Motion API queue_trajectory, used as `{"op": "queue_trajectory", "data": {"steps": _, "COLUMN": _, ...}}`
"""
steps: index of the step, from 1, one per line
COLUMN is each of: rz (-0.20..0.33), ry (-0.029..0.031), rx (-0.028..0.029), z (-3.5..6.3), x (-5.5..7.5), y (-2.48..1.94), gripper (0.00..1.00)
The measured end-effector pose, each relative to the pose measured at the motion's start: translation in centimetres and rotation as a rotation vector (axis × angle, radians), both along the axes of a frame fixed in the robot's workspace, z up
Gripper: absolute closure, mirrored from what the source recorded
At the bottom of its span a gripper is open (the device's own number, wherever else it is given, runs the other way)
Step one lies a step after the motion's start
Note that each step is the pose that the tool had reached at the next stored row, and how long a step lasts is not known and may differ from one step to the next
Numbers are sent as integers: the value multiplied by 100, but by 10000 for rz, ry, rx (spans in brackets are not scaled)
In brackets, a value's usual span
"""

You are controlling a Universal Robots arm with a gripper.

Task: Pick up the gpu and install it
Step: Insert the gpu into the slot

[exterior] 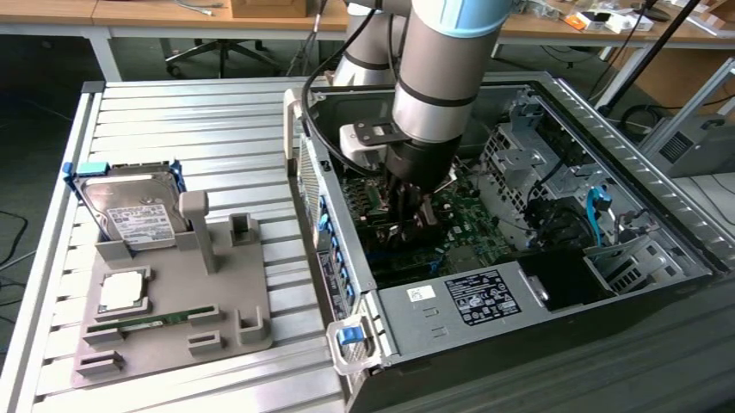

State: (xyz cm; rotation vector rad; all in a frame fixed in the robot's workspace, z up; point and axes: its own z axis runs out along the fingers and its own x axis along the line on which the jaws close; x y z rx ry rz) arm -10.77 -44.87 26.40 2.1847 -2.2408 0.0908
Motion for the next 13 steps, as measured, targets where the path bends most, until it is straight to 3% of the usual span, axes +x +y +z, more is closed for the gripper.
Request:
{"op": "queue_trajectory", "data": {"steps": 6, "rz": 1, "ry": -8, "rx": -1, "z": 310, "x": 0, "y": 0, "gripper": 54}}
{"op": "queue_trajectory", "data": {"steps": 9, "rz": 1, "ry": -8, "rx": -41, "z": 380, "x": 0, "y": 1, "gripper": 55}}
{"op": "queue_trajectory", "data": {"steps": 10, "rz": 3, "ry": -10, "rx": -59, "z": 380, "x": 1, "y": 2, "gripper": 62}}
{"op": "queue_trajectory", "data": {"steps": 11, "rz": 13, "ry": -9, "rx": -112, "z": 381, "x": 5, "y": 4, "gripper": 62}}
{"op": "queue_trajectory", "data": {"steps": 13, "rz": 84, "ry": 25, "rx": -161, "z": 381, "x": 37, "y": 4, "gripper": 80}}
